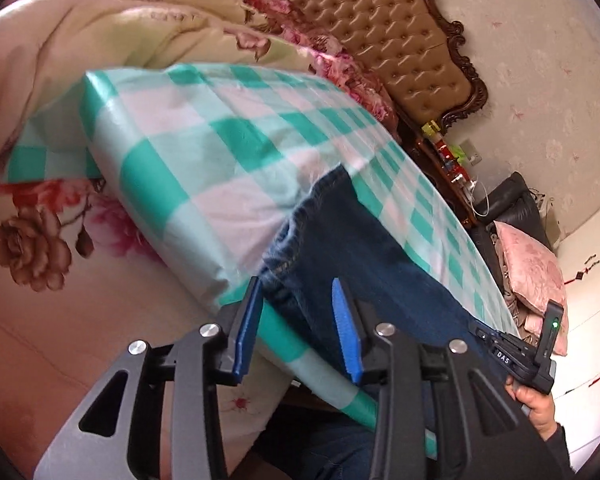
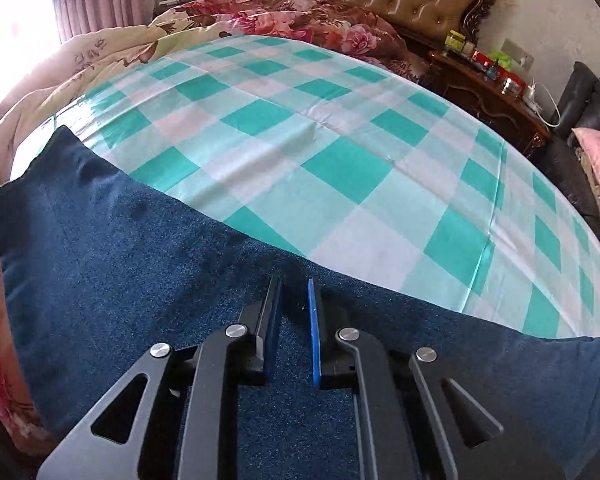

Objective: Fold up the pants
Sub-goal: 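Grasp the leg hem end of the jeans with the left tool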

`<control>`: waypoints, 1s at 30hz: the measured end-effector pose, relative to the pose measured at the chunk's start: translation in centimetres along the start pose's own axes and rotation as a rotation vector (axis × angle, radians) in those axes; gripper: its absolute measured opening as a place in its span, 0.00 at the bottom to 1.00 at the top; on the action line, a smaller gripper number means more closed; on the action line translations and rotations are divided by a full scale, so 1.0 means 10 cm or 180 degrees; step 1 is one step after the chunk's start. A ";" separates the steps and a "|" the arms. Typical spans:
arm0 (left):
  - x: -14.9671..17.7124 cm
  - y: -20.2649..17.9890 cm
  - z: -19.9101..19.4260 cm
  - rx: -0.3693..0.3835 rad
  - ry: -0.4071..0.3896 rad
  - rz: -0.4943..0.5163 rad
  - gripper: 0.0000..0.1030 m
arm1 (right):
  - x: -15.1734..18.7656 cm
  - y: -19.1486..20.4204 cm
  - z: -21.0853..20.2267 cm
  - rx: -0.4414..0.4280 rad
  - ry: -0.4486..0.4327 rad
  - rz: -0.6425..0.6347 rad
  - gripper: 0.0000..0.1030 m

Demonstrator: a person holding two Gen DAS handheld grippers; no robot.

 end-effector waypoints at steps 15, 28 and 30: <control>0.02 0.16 0.13 0.0081 -0.0045 -0.0689 0.19 | 0.01 0.00 0.00 0.0035 -0.0040 -0.0024 0.06; -0.15 -0.43 -0.15 -0.0173 -0.0299 0.0090 0.02 | 0.00 -0.23 -0.21 -0.0076 0.0088 0.0453 0.07; -0.17 -0.52 -0.17 -0.0190 -0.0322 0.0178 0.02 | 0.05 -0.31 -0.31 -0.0116 0.0100 0.0549 0.10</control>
Point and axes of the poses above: each gripper's, at about its wrist camera, not at the fingertips, and z roughly the way its jaws point, y to its left, x to its underside, the point moved 5 cm from there along z, roughly the way its jaws point, and after that the axes turned 9 degrees about -y, right-handed, at the moved point
